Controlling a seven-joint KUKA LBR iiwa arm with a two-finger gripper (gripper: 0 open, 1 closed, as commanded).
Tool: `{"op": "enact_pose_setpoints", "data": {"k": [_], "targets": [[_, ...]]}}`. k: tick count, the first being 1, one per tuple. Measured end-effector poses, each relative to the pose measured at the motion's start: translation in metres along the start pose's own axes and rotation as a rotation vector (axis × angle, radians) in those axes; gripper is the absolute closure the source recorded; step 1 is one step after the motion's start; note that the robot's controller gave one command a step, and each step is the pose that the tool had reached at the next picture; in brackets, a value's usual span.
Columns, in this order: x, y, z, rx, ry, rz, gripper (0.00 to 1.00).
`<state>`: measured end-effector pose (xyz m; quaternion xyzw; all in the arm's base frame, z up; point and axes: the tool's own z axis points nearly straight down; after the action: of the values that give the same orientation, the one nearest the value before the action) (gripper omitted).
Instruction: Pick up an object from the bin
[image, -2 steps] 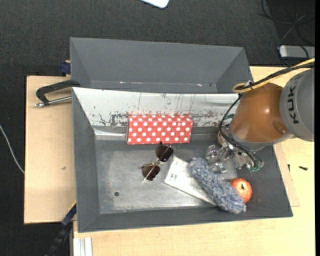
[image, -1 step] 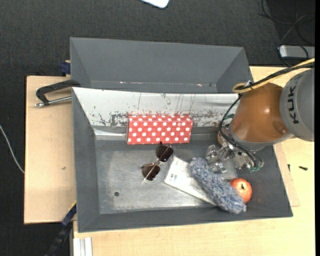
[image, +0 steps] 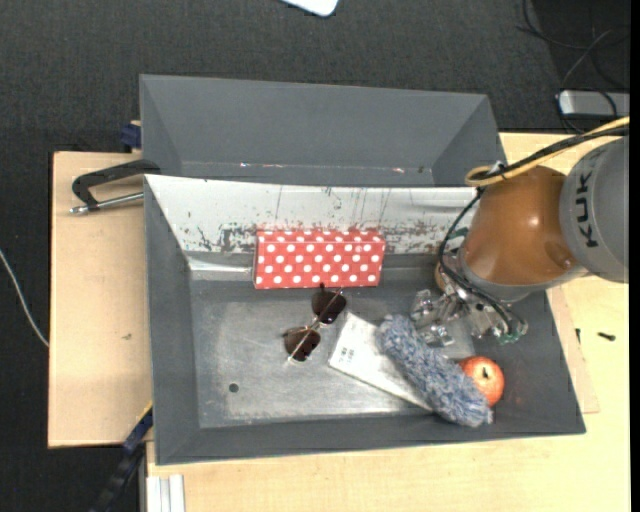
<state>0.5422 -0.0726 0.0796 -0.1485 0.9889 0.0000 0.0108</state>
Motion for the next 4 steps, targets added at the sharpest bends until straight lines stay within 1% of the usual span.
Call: {"op": "enact_pose_setpoints", "data": {"k": [4], "targets": [[0.0,0.0,0.0,0.0,0.0,0.0,1.0]]}}
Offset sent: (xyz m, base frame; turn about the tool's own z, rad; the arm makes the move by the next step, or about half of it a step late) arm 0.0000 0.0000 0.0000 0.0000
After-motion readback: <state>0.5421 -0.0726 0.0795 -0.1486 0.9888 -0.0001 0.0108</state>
